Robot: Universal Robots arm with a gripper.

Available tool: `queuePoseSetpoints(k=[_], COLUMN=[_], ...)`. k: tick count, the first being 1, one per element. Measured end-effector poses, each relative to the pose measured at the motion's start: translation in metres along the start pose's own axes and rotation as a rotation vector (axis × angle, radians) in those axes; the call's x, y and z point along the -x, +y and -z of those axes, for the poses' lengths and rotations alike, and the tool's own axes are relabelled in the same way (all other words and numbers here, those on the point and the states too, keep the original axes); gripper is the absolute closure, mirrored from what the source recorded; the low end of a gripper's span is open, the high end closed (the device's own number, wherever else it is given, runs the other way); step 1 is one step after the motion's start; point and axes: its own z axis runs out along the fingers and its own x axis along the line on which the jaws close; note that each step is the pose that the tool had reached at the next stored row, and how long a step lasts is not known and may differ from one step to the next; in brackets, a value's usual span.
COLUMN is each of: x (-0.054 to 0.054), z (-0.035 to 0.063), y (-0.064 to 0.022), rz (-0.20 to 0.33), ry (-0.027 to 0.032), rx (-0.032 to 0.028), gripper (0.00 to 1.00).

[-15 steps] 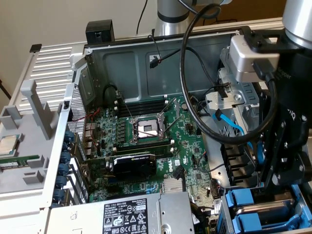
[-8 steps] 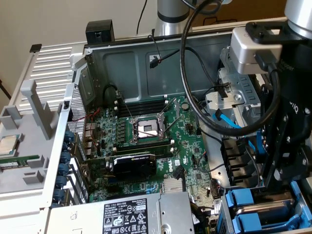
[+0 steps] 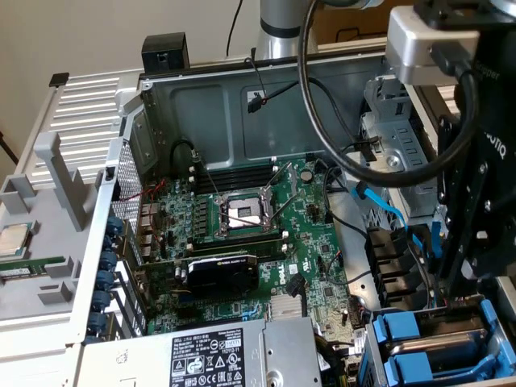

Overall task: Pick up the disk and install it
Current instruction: 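Insert the second disk wire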

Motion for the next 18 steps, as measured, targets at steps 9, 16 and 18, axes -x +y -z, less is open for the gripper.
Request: queuePoseSetpoints(k=[9, 16, 18], x=[-0.0005, -0.0005, -0.0005], z=[0.0035, 0.0035, 0.0035], y=[0.0001, 0.0001, 0.0001], rz=[0.000, 0.000, 0.000], ry=[0.0002, 0.0002, 0.0002], rx=[0.0000, 0.0000, 0.0000], gripper=[0.75, 0.89, 0.89])
